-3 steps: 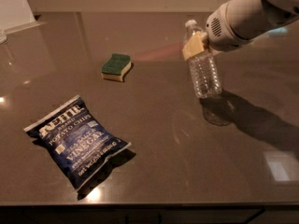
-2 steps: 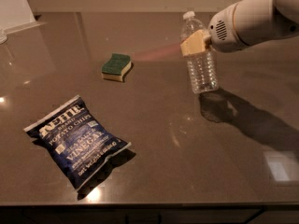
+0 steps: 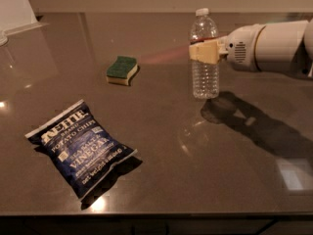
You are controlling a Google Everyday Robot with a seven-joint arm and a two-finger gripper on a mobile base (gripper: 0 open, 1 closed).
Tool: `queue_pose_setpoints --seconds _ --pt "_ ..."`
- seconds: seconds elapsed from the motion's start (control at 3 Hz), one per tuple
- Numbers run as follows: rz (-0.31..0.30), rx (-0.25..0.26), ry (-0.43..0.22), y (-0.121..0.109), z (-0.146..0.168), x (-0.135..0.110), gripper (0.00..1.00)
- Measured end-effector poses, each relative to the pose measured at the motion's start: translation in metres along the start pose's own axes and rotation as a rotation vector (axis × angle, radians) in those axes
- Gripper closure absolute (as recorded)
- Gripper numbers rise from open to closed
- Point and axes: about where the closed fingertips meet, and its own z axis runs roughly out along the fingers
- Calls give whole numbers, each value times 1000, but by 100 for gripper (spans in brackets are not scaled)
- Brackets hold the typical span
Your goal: Place water bottle upright
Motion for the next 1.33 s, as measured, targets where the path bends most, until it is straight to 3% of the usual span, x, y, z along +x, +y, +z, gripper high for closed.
queue_pose_setpoints --seconds 0.33,0.67,1.33 --pt "-21 -25 -106 -11 -10 10 100" --pt "-124 -46 -189 -18 -26 22 100" --pt "-474 -46 -284 -7 -41 29 100"
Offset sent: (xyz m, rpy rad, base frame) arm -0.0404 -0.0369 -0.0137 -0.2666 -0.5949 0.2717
